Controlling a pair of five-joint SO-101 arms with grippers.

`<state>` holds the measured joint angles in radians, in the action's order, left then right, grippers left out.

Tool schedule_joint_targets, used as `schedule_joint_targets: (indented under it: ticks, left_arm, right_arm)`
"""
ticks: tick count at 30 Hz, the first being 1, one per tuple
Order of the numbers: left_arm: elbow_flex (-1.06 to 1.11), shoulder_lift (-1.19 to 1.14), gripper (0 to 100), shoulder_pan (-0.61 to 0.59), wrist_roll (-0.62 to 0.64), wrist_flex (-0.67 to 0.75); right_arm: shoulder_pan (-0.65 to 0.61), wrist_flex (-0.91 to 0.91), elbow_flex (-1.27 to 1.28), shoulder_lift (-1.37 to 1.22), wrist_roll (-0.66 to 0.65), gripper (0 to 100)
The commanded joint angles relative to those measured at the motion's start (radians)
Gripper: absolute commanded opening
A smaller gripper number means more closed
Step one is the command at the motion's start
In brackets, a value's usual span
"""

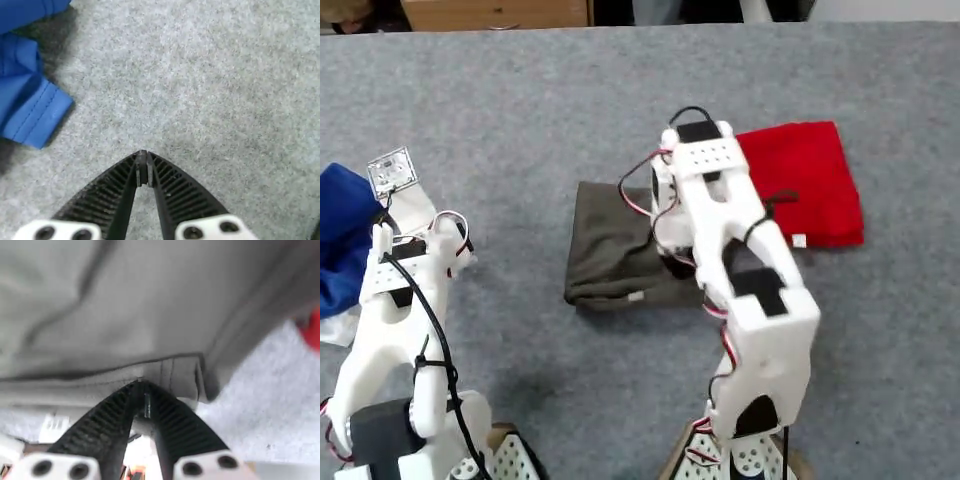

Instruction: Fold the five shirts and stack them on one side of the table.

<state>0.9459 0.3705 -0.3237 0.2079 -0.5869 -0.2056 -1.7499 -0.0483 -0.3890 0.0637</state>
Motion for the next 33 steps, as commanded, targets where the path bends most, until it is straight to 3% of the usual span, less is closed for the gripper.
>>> schedule_joint_targets:
  ticks: [1,10,20,25,33]
  left_arm:
    - [-0.038,0.003,3,0.010,0.003,0.014]
    - [-0.038,0.003,3,0.010,0.003,0.014]
    - [-0.038,0.003,3,0.013,0.003,0.014]
    - [-0.010,0.002,3,0.031,0.005,0.015]
    - [-0.002,0.003,3,0.033,0.003,0.015]
  right_arm:
    - [0.011,-0.012,0.176,0.176,-0.038,1.3]
    - [0.086,0.040,0.476,0.483,-0.166,1.3]
    - [0.252,0.041,0.447,0.638,-0.186,1.3]
    - [0.167,0.057,0.363,0.602,-0.176,1.4]
    - [0.046,0.199,0.150,0.400,-0.006,1.4]
